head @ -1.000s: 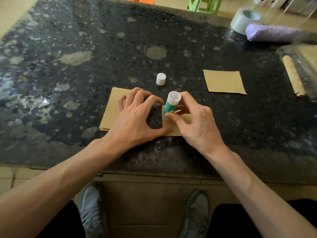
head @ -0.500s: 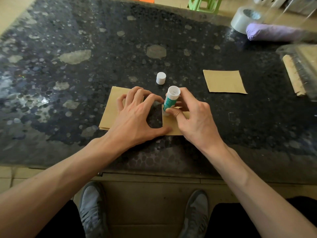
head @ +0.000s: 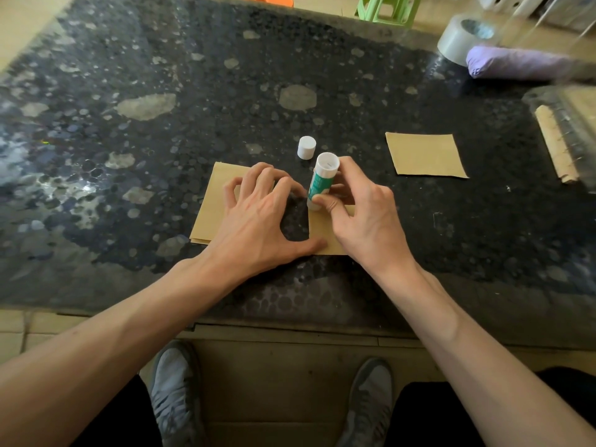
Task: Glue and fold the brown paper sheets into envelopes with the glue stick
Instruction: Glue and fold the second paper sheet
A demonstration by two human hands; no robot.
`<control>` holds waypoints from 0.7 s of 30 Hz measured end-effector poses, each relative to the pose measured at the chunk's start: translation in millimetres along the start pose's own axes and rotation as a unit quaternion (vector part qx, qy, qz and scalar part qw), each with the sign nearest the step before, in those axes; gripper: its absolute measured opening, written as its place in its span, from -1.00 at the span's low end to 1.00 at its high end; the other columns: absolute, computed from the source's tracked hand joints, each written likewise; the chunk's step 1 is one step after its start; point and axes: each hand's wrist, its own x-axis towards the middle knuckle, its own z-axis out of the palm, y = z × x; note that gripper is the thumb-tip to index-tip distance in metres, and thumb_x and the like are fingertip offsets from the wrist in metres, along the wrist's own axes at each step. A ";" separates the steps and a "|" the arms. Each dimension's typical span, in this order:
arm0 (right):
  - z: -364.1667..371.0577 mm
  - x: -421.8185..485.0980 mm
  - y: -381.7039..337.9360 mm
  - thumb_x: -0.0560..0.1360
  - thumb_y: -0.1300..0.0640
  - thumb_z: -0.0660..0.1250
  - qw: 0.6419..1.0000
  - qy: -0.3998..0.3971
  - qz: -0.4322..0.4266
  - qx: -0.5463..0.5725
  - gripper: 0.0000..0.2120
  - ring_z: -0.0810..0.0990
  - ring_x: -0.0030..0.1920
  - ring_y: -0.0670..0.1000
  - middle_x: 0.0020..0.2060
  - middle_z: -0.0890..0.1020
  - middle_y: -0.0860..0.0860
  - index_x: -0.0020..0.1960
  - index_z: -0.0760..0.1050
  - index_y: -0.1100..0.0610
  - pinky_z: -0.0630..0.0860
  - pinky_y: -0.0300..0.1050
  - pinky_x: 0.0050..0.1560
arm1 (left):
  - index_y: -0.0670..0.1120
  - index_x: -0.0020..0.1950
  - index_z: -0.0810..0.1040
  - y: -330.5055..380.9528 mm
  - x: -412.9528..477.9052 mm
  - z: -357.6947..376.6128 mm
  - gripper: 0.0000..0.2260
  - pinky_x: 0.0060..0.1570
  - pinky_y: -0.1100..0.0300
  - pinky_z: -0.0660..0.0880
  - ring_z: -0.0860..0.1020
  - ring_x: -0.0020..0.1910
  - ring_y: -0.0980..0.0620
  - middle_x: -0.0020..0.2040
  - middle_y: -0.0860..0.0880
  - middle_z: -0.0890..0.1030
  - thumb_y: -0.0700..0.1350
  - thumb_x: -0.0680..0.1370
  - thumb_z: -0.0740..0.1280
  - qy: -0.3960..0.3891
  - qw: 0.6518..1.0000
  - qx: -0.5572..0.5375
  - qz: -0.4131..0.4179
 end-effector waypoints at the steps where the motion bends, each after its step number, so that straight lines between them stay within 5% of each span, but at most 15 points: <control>1: 0.7 0.8 0.0 0.58 0.17 0.46 1.000 0.001 0.001 -0.002 -0.70 0.70 0.10 -0.02 0.07 0.72 -0.01 0.27 0.50 0.13 0.66 0.04 0.14 | 0.06 0.27 0.48 0.2 0.1 0.1 -0.29 0.39 -0.03 0.14 0.27 0.47 0.00 0.27 0.07 0.44 0.53 0.33 0.27 0.001 1.000 -0.002 0.000; 13: 2.7 7.4 1.3 0.58 0.22 0.45 1.000 0.005 0.014 0.016 -0.74 0.71 0.08 -0.03 0.02 0.72 -0.05 0.24 0.49 0.12 0.64 0.08 0.11 | 0.05 0.20 0.46 0.3 -0.2 0.6 -0.33 0.34 0.02 0.13 0.27 0.46 0.01 0.24 0.09 0.44 0.51 0.33 0.28 0.010 1.000 -0.011 0.001; 21: -7.3 5.5 -2.2 0.61 0.30 0.41 0.984 0.052 0.033 0.166 -0.77 0.70 0.13 -0.11 0.08 0.67 -0.13 0.24 0.51 0.14 0.65 -0.03 0.19 | 0.09 0.22 0.46 -0.2 0.2 0.4 -0.34 0.33 0.05 0.07 0.23 0.49 0.01 0.26 0.10 0.41 0.51 0.31 0.31 0.005 1.000 -0.015 0.002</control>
